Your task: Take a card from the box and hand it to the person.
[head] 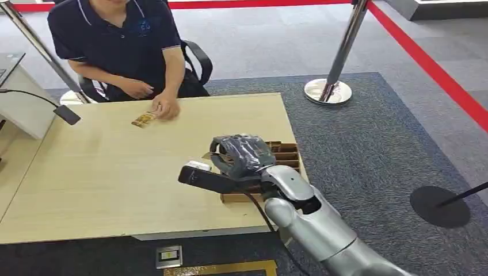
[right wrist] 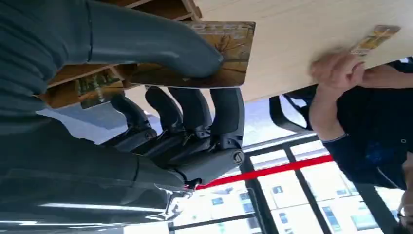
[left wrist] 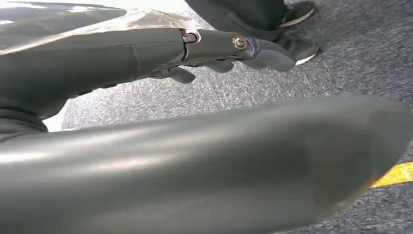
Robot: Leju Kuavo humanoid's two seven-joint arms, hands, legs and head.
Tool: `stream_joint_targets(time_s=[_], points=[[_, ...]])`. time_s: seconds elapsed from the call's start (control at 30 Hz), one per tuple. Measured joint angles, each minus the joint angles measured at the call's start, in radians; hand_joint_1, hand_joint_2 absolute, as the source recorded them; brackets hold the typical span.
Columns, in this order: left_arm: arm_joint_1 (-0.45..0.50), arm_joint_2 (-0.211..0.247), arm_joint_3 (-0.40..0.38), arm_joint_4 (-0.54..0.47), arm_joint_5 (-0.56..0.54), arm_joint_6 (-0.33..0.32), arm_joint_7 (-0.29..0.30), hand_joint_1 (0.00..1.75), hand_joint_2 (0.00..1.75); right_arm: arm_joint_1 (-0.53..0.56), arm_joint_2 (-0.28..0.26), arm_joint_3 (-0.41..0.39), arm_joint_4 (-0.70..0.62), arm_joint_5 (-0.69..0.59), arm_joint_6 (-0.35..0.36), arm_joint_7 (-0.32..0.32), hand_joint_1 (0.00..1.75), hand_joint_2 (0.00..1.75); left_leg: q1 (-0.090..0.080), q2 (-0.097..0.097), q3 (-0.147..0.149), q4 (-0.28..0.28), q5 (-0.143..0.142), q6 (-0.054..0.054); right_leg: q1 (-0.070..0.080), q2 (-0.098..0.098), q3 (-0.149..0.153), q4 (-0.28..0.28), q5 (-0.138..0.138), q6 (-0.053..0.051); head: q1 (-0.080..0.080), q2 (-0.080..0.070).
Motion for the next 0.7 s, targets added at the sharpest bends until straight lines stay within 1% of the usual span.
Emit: stream_joint_targets(time_s=[0.07,0.13,0.2,0.3,0.43,0.5,0.7], points=[[0.0,0.0,0.0,0.0,-0.002,0.0,0.002,0.0,0.0,-0.017,0.006,0.011,0.009,-0.008,0.009,-0.007,1.54,1.75,0.0,0.0,0.0,0.0,0.0,0.0,0.0,0.0,0.0,0.0,0.0,0.0,0.0,0.0],[0.0,0.0,-0.001,0.0,-0.002,0.0,0.003,0.0,0.0,-0.032,0.016,0.024,0.026,-0.013,0.008,-0.014,1.43,1.75,0.0,0.0,0.0,0.0,0.0,0.0,0.0,0.0,0.0,0.0,0.0,0.0,0.0,0.0],[0.0,0.0,-0.001,0.0,-0.002,0.0,0.005,0.0,0.0,-0.047,0.03,0.04,0.059,-0.013,0.0,-0.016,1.43,1.75,0.0,0.0,0.0,0.0,0.0,0.0,0.0,0.0,0.0,0.0,0.0,0.0,0.0,0.0],[0.0,0.0,-0.002,0.0,0.003,0.0,0.006,0.0,0.0,-0.063,0.047,0.067,0.115,0.0,-0.024,-0.011,1.47,1.75,0.0,0.0,0.0,0.0,0.0,0.0,0.0,0.0,0.0,0.0,0.0,0.0,0.0,0.0],[0.0,-0.001,-0.003,0.0,0.011,0.0,0.006,0.0,0.0,-0.076,0.071,0.098,0.187,0.024,-0.068,-0.003,1.43,1.75,0.0,0.0,0.0,0.0,0.0,0.0,0.0,0.0,0.0,0.0,0.0,0.0,0.0,0.0],[0.0,-0.001,-0.003,0.0,0.01,0.0,0.005,0.0,0.0,-0.084,0.08,0.113,0.221,0.044,-0.091,0.011,1.41,1.75,0.0,0.0,0.0,0.0,0.0,0.0,0.0,0.0,0.0,0.0,0.0,0.0,0.0,0.0],[0.0,-0.002,-0.007,0.0,0.0,0.0,-0.002,0.0,0.0,-0.092,0.089,0.136,0.287,0.085,-0.149,0.044,1.43,1.75,0.0,0.0,0.0,0.0,0.0,0.0,0.0,0.0,0.0,0.0,0.0,0.0,0.0,0.0]])
